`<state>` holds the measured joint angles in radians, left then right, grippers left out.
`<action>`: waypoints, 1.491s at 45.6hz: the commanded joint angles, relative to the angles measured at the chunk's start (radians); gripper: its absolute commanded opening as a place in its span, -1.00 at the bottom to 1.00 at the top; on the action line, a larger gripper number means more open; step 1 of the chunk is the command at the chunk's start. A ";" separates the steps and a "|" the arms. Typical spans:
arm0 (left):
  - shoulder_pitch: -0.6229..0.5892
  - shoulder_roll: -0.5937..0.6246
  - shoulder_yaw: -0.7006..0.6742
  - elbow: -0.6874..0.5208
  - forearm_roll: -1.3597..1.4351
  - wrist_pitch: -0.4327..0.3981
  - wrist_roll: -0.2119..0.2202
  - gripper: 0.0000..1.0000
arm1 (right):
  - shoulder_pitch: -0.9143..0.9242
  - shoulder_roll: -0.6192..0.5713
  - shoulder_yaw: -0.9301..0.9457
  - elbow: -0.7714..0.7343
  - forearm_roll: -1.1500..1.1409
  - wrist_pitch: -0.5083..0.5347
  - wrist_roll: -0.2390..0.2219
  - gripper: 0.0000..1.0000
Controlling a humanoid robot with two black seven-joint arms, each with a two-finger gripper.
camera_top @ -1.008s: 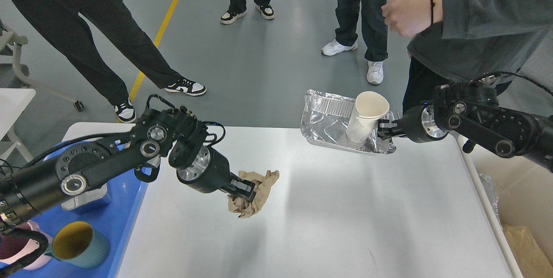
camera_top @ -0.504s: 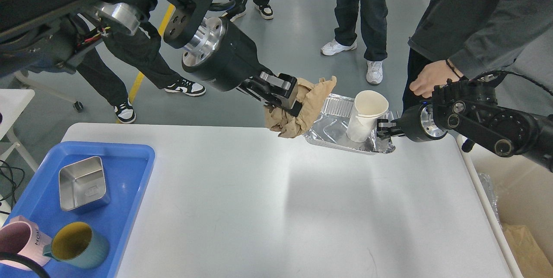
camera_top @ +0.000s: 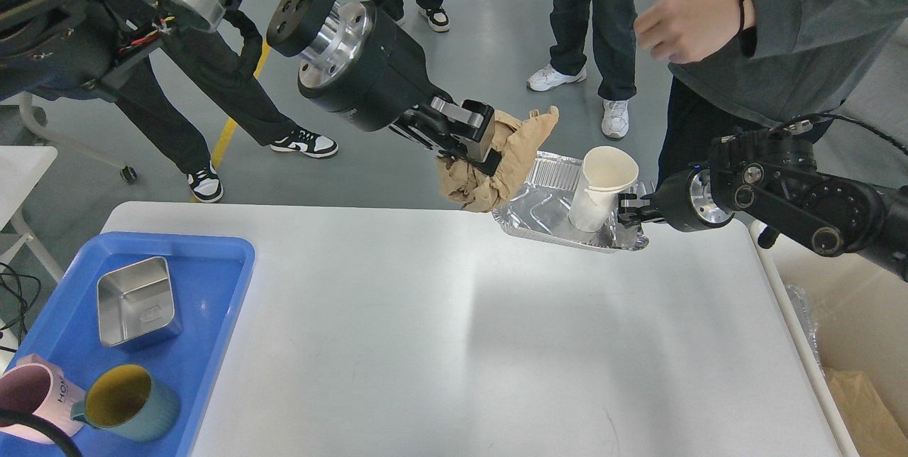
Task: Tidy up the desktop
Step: 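Lift the paper bag with the left gripper over the foil container, then lower the paper bag into the foil container and release it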
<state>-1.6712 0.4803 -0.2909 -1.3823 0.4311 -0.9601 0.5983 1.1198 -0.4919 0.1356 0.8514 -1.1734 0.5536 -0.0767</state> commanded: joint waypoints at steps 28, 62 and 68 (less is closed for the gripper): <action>0.157 -0.508 -0.040 0.758 0.333 0.000 -0.133 -0.89 | 0.000 -0.025 0.002 0.037 0.001 0.000 0.000 -1.00; 0.245 -0.637 0.016 0.841 0.390 0.314 -0.207 -0.88 | -0.002 -0.027 0.002 0.038 0.001 0.000 0.000 -1.00; 0.252 -0.635 0.036 0.841 0.388 0.330 -0.209 -0.84 | -0.002 -0.027 0.002 0.038 0.001 0.000 0.000 -1.00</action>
<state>-1.4240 -0.1564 -0.2715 -0.5416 0.8207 -0.6435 0.3912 1.1182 -0.5184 0.1381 0.8898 -1.1720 0.5538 -0.0767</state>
